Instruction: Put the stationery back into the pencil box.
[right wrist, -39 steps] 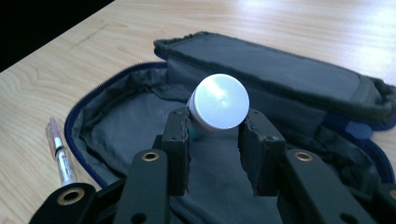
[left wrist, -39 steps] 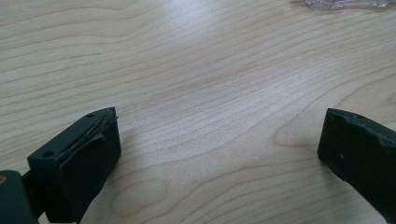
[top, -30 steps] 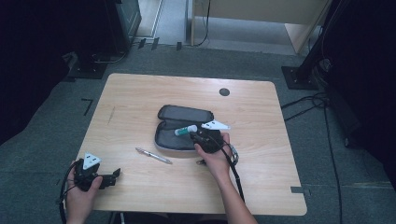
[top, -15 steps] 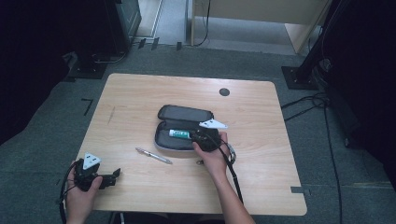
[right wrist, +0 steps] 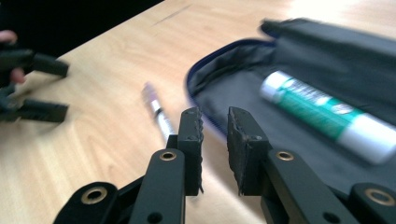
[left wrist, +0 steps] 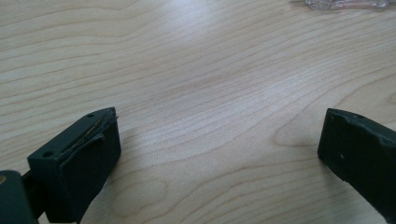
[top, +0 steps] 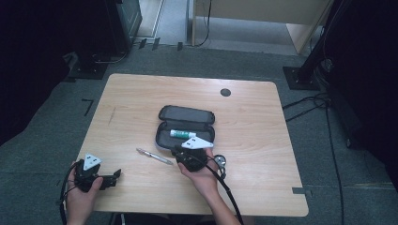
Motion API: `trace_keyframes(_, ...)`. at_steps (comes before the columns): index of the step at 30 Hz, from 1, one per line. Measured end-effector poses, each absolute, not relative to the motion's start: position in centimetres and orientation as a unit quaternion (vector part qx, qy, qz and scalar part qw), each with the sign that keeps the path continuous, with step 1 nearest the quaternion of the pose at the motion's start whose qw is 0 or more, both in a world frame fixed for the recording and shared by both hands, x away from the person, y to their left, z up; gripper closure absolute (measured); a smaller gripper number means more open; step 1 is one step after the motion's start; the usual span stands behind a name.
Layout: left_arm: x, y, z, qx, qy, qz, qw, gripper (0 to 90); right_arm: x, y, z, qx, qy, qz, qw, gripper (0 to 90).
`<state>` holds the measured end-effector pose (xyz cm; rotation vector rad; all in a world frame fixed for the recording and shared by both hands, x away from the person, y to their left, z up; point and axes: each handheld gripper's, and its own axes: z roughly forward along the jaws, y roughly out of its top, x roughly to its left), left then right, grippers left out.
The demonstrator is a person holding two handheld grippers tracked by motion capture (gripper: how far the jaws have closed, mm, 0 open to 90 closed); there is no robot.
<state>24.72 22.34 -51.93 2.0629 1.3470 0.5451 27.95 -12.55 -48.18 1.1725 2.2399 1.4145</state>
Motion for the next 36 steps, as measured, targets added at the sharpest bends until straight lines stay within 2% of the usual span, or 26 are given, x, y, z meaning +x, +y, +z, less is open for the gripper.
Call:
trace_keyframes(3, 24.7, 22.3, -51.9, 0.779, 0.508, 0.206, 0.304, 0.0, 27.6, -11.8, -48.7, 0.391, 0.777, 0.482, 0.105, 79.0)
trace_keyframes(7, 24.7, 22.3, -51.9, 0.778, 0.509, 0.206, 0.304, 0.0, 27.2, -10.6, -49.4, 0.367, 0.797, 0.468, 0.105, 79.3)
trace_keyframes(18, 24.7, 22.3, -51.9, 0.779, 0.509, 0.206, 0.304, 0.0, 27.4, -8.6, -51.4, 0.33, 0.834, 0.421, 0.137, 72.4)
trace_keyframes(36, 24.7, 22.3, -51.9, 0.778, 0.509, 0.206, 0.304, 0.0, 27.8, -7.6, -51.8, 0.321, 0.843, 0.403, 0.154, 76.1)
